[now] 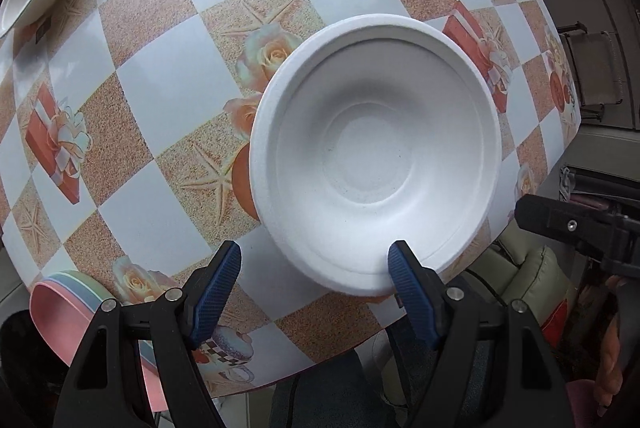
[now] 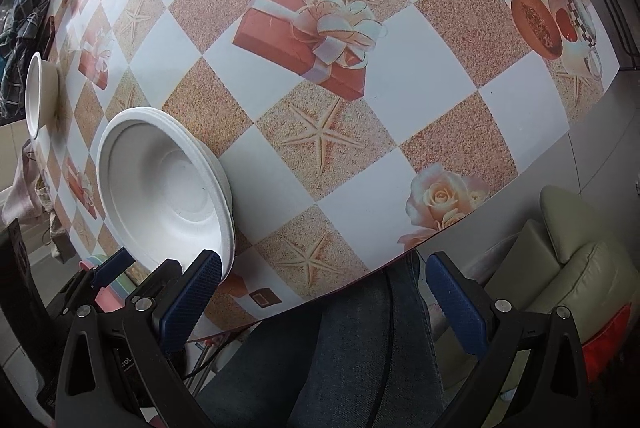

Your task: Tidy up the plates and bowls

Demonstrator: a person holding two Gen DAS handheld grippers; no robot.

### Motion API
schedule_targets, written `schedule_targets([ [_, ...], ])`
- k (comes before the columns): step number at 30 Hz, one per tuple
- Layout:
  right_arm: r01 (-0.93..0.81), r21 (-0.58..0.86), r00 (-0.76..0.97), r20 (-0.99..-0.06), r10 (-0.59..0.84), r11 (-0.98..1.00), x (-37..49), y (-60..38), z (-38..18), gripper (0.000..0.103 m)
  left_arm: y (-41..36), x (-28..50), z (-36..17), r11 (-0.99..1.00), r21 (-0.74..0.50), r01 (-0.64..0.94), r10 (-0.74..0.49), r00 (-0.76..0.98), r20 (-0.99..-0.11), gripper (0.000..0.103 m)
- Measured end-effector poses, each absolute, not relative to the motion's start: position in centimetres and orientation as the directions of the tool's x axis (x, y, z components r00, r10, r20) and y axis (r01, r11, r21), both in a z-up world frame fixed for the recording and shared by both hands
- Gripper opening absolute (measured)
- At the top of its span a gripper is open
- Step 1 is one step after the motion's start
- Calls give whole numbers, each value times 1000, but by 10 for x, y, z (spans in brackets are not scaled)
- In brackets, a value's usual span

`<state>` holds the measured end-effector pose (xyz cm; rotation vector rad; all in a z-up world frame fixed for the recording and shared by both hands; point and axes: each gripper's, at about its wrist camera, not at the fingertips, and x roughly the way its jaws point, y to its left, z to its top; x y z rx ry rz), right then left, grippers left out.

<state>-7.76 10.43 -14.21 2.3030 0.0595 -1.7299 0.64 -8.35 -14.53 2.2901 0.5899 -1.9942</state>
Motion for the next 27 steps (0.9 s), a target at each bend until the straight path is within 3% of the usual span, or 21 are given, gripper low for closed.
schedule_targets([
  [8,165,157,280,-954,-106,-974,-84,116,-141,103,-73,-30,-139,-908,-276,315,301,35,-953,79],
  [17,198,142,173,-979,-108,-970,-119,104,-113,103,-95,-17,-113,-926,-223,303,242,28,-970,79],
  [27,415,139,67,-990,-122,-899,-171,17,-71,103,-165,28,-68,-822,-175,543,118,-138,-983,79],
])
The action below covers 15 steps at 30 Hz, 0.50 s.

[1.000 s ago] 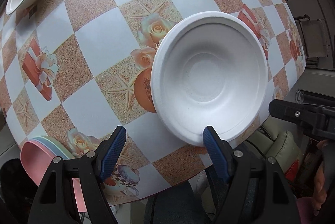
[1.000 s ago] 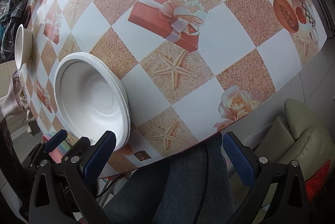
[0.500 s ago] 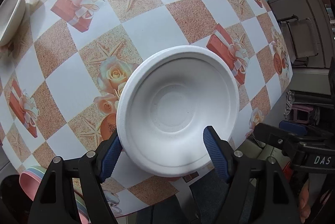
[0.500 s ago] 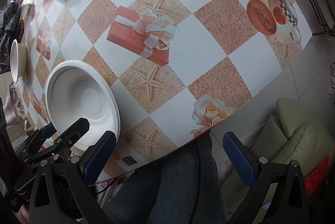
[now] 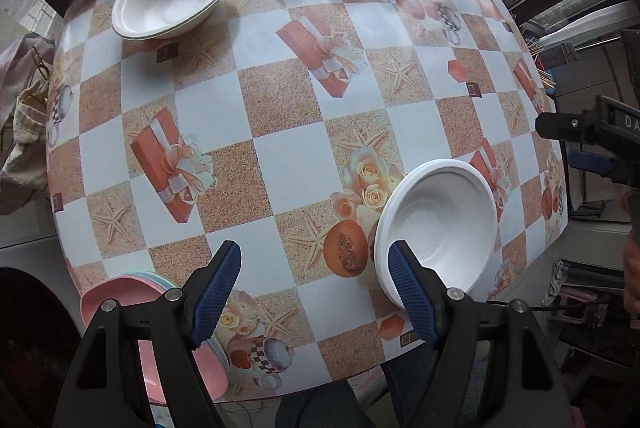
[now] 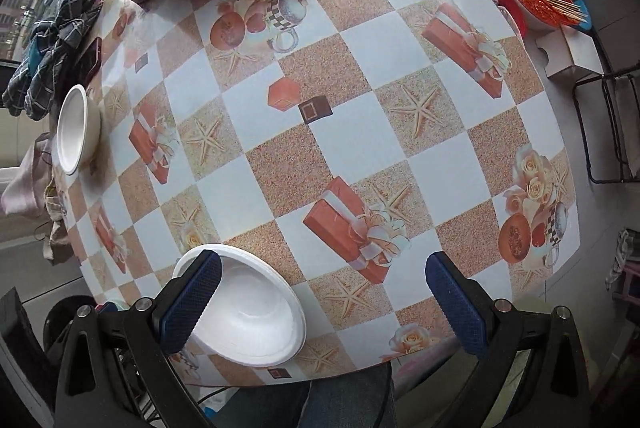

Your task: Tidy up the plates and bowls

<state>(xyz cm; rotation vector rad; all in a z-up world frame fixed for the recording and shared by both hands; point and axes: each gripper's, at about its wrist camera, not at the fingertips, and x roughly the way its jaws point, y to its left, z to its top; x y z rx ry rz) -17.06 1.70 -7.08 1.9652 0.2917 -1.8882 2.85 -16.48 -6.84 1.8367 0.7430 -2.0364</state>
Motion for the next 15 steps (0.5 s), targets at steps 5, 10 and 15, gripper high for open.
schedule_targets([
  [5,507,127,25,-991,-132,-853,-188,-36,-51,103,-217,16,-51,-765,-128,631,8,-190,-982,80],
  [10,606,128,18,-989,-147,-785,-189,-96,-44,103,-274,5,-44,-674,-97,732,-87,-210,-974,80],
  [15,677,128,40,-990,-137,-725,-183,-150,-55,103,-317,3,-54,-624,-32,781,-153,-162,-975,80],
])
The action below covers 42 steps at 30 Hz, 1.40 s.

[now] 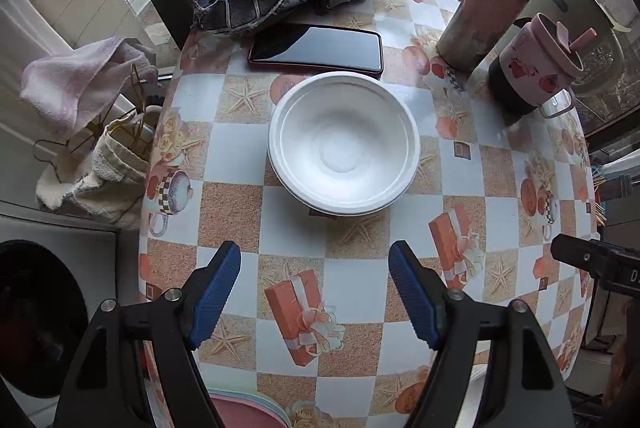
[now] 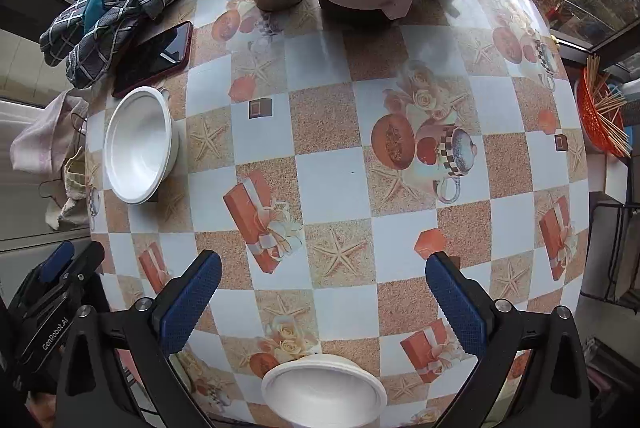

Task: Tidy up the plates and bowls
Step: 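Move both grippers to the white bowl beside the black phone, then grasp that white bowl rim with the left gripper while the right gripper grasps it too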

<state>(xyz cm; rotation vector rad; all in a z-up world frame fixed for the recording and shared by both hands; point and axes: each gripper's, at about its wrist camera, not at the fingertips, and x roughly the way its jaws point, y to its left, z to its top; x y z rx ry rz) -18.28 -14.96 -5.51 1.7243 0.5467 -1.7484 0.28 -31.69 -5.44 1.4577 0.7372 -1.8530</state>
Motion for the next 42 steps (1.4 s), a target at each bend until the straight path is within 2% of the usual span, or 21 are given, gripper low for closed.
schedule_targets([
  [5,717,159,87,-986,-140,-679,-173,-198,-74,103,-348,-7,-75,-612,32,790,-184,-102,-978,80],
  [18,683,203,111,-978,-175,-702,-163,-267,-125,103,-399,-41,-120,-607,70,791,-169,-42,-985,80],
  [27,701,213,116,-976,-187,-680,-161,-286,-145,103,-414,-45,-154,-620,89,780,-127,13,-992,79],
  [30,731,208,97,-974,-203,-650,-158,-300,-142,101,-423,-42,-161,-599,40,800,-69,-2,-998,79],
  [33,759,238,121,-966,-227,-606,-154,-310,-139,85,-426,-45,-161,-613,31,790,-58,-6,-998,78],
  [34,757,251,144,-965,-221,-603,-154,-312,-141,73,-425,-47,-160,-620,14,785,-48,-20,-999,71],
  [35,751,264,169,-963,-211,-605,-154,-314,-145,67,-424,-49,-160,-624,-5,781,-31,-31,-999,62],
  [37,729,292,214,-956,-200,-619,-154,-314,-153,44,-422,-56,-158,-637,-17,771,-15,-35,-999,54],
  [39,727,281,199,-960,-198,-627,-152,-311,-153,37,-418,-62,-157,-654,-23,756,-9,-38,-999,43],
  [40,734,276,195,-961,-197,-620,-150,-312,-153,34,-415,-65,-157,-663,-21,748,-3,-31,-1000,43],
  [42,739,296,228,-955,-189,-605,-147,-312,-155,17,-404,-69,-156,-692,-5,722,-8,-14,-1000,43],
])
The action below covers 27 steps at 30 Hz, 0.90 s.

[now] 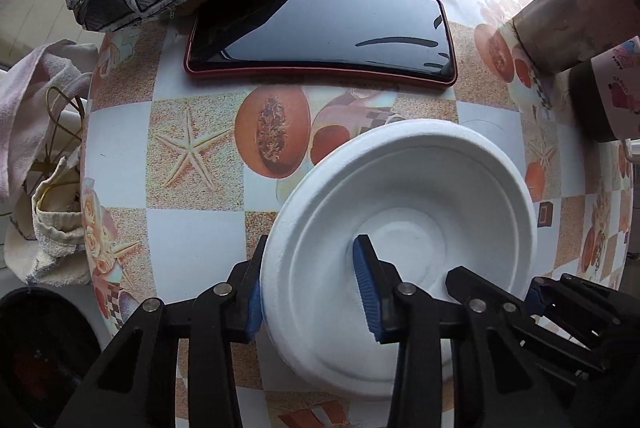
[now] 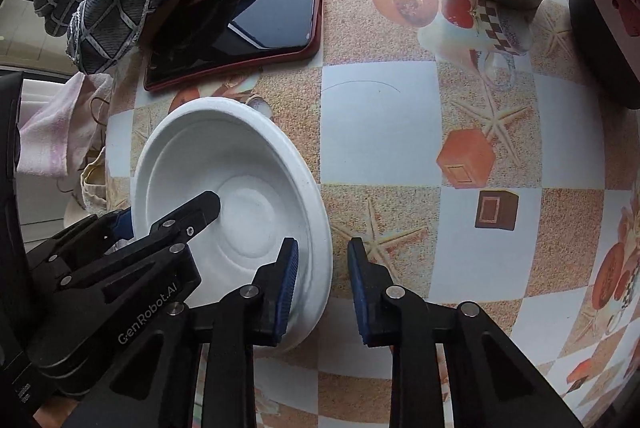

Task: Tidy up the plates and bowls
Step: 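Grasp that white bowl rim with the left gripper while the right gripper grasps it too, then carry the white bowl with both grippers and lower it onto the bowl stack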

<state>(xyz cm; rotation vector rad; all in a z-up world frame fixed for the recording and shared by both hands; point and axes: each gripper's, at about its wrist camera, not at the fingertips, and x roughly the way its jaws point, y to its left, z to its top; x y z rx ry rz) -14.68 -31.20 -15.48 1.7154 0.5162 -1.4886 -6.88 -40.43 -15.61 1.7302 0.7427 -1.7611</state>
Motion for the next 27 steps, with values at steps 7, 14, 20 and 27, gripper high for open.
schedule_targets([
  [7,782,267,260,-961,-95,-563,-124,-272,-162,18,-334,-55,-154,-752,3,659,2,7,-1000,43],
  [14,740,265,321,-947,-23,-618,-98,-187,-174,20,-241,-20,-155,-778,-7,628,34,30,-999,41],
  [20,652,285,353,-934,-51,-703,-83,-140,-183,20,-203,-5,-155,-800,12,600,22,48,-999,41],
  [27,713,272,279,-956,-93,-646,-72,-138,-149,20,-183,-3,-112,-825,32,564,-41,-4,-999,41],
])
